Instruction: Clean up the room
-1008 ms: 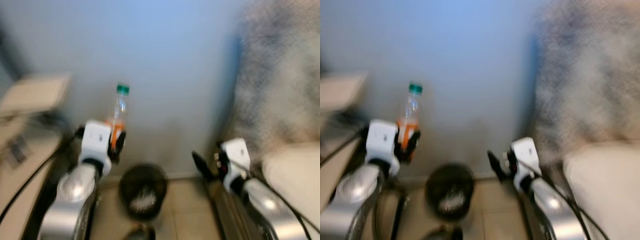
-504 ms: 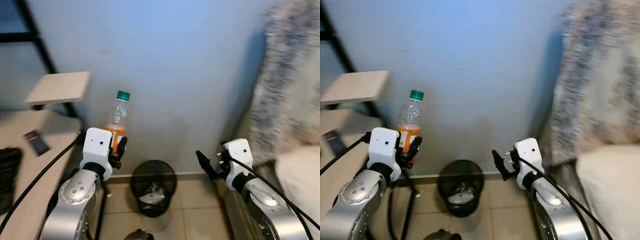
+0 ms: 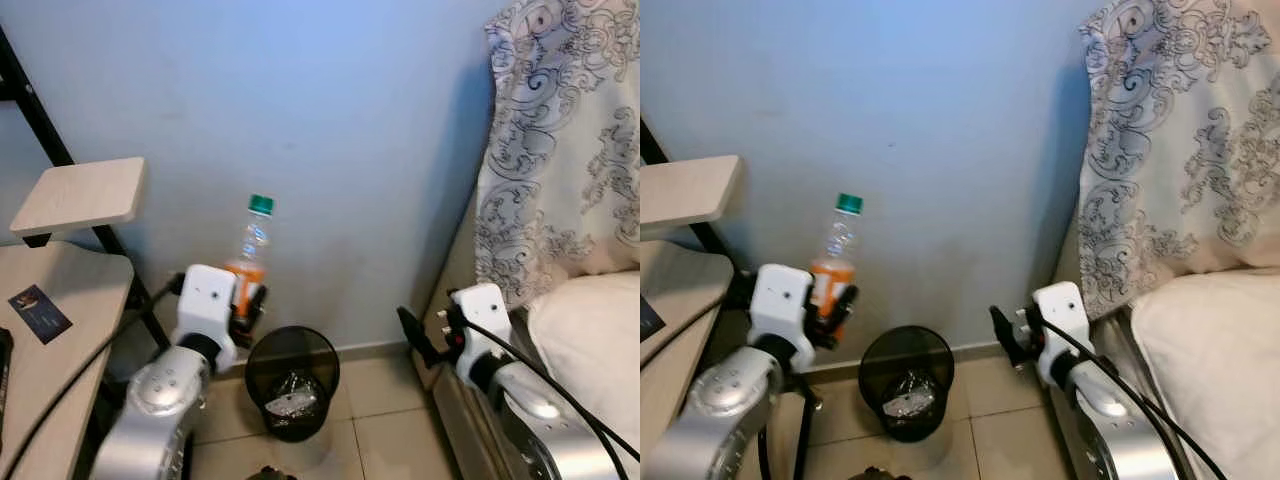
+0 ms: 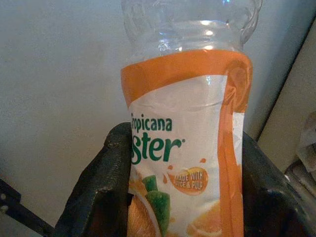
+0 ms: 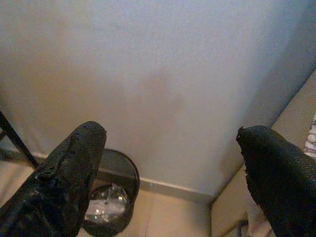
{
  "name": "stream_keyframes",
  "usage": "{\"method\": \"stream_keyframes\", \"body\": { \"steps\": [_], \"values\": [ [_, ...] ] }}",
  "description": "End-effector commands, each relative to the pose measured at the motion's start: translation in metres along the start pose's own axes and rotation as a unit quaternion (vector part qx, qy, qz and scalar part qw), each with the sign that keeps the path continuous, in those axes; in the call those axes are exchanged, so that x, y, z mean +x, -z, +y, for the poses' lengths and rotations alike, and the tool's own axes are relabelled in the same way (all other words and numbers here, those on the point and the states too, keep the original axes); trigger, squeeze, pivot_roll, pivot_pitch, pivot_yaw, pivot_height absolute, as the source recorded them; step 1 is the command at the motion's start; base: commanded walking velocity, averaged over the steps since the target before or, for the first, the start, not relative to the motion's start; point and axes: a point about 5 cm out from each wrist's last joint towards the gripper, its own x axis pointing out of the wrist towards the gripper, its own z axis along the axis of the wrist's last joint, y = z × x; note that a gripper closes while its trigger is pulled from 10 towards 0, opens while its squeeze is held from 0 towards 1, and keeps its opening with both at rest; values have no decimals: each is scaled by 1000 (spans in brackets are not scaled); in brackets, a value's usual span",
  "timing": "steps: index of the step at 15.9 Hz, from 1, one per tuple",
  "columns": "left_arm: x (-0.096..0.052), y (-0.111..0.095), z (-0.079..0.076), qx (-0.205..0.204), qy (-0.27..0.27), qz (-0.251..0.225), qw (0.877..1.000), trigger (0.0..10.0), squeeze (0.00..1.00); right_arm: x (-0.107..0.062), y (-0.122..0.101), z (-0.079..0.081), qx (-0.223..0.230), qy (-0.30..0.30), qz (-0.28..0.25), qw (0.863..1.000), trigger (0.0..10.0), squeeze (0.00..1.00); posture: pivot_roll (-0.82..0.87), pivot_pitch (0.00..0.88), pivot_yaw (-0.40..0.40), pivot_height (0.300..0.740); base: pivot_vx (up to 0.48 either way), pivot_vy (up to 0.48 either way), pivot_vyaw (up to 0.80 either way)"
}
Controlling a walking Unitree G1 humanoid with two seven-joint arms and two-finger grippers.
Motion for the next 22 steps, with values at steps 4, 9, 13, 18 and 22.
{"method": "stream_keyframes", "body": {
  "steps": [4, 9, 13, 18, 22],
  "values": [
    [-5, 1, 2, 0, -2, 3, 1000, 10000, 0, -1, -4, 3, -21, -11, 0, 1000, 10000, 0, 15, 35, 44, 740, 312, 0, 200],
    [-5, 4, 2, 4, 4, 11, 1000, 10000, 0, -3, -1, -2, 2, 22, 4, 1000, 10000, 0, 11, 44, 65, 740, 310, 0, 320],
    [-5, 10, -7, 18, 30, 26, 999, 10000, 0, -10, 3, -10, -34, -1, 23, 999, 10000, 0, 4, 64, 66, 740, 141, 0, 0],
    [-11, 19, -14, 47, 101, 50, 993, 10000, 0, -10, 3, -19, -45, -65, 44, 996, 10000, 0, -2, 73, 56, 740, 0, 0, 0],
    [-2, 27, -7, 75, 157, 81, 981, 10000, 0, -4, 1, -11, -83, -168, 51, 981, 10000, 0, -8, 78, 50, 740, 0, 0, 0]
  ]
}}
